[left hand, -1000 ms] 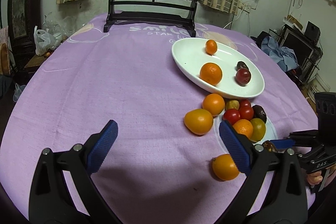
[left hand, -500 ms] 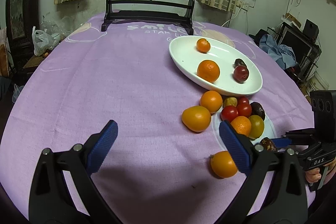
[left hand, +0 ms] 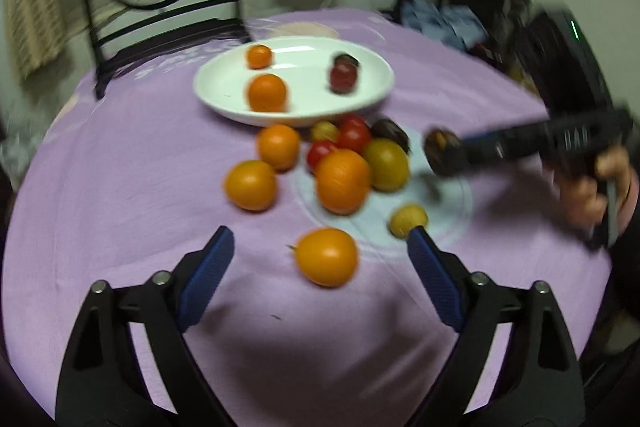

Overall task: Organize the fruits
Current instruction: 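Grasp a mandarin with the left tool while the right tool grasps a mangosteen, place both on the plate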

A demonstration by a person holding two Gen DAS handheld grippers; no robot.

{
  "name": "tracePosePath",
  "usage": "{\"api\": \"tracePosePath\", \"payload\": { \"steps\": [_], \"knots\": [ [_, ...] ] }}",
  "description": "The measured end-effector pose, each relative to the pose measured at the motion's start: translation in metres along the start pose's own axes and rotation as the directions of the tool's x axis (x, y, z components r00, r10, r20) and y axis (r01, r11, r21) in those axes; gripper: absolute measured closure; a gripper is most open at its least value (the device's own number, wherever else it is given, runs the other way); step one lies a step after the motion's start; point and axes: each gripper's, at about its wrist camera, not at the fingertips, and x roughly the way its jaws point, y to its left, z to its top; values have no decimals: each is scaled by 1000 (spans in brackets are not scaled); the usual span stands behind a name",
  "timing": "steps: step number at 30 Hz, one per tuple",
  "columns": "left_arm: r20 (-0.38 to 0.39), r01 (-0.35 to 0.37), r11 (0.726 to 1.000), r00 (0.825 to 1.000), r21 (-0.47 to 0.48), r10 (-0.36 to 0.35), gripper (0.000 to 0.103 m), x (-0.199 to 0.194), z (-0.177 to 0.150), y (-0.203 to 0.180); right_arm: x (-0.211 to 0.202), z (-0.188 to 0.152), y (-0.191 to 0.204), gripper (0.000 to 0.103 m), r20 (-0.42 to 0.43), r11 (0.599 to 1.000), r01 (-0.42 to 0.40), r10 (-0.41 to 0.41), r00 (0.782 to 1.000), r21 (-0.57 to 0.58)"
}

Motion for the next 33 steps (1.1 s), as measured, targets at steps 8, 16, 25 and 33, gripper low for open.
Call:
{"api": "tracePosePath", "payload": {
  "steps": [8,16,25,33],
  "knots": [
    [-66,20,999,998,-27,-21,35,15,0,1,1,-1,5,60,-3,999,25,-25,1000,-23],
    [-133,9,998,991,-61,-17,56,30,-1,7,1,-1,4,60,-2,999,34,-34,999,-20],
    [-113,18,997,993,-74,-27,60,27,0,9,1,1,5,60,8,999,35,-35,999,-31],
    [85,30,989,996,-145,-17,60,12,63,19,-8,38,4,60,228,989,144,-134,964,-31]
  ]
}}
